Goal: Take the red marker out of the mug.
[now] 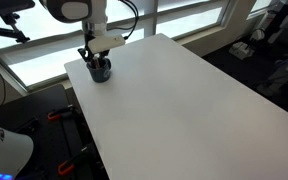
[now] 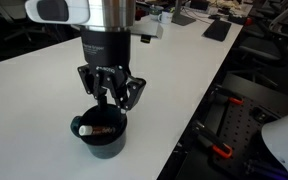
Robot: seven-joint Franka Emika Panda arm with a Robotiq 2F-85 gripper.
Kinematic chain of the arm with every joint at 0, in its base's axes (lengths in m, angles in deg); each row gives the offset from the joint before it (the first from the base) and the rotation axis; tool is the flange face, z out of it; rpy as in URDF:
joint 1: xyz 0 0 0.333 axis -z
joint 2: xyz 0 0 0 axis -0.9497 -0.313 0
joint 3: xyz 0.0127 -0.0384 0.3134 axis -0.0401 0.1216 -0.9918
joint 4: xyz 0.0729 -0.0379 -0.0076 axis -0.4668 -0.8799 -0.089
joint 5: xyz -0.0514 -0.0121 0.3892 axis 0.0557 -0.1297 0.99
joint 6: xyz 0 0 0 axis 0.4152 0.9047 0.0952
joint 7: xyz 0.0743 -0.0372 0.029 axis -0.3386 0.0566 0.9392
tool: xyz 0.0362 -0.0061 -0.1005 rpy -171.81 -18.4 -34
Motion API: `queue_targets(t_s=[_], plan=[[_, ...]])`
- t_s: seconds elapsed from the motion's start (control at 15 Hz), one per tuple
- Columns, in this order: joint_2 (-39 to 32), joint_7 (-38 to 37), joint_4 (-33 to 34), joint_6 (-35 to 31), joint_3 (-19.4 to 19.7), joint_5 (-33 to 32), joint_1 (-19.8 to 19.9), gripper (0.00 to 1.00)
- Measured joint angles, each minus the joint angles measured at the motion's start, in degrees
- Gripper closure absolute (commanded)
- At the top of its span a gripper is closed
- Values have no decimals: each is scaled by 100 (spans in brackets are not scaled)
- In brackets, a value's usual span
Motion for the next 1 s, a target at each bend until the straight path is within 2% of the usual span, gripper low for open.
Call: queue_targets(t_s=[0.13,0.4,0.73,1.0], plan=[[-2,89,-18,-140,-1,71,-2,0],[-17,299,-23,-260,-3,268,-5,0],[-68,321,-3,-261,-5,322,-17,10],[-217,321,74,-261,-5,322,-17,9]])
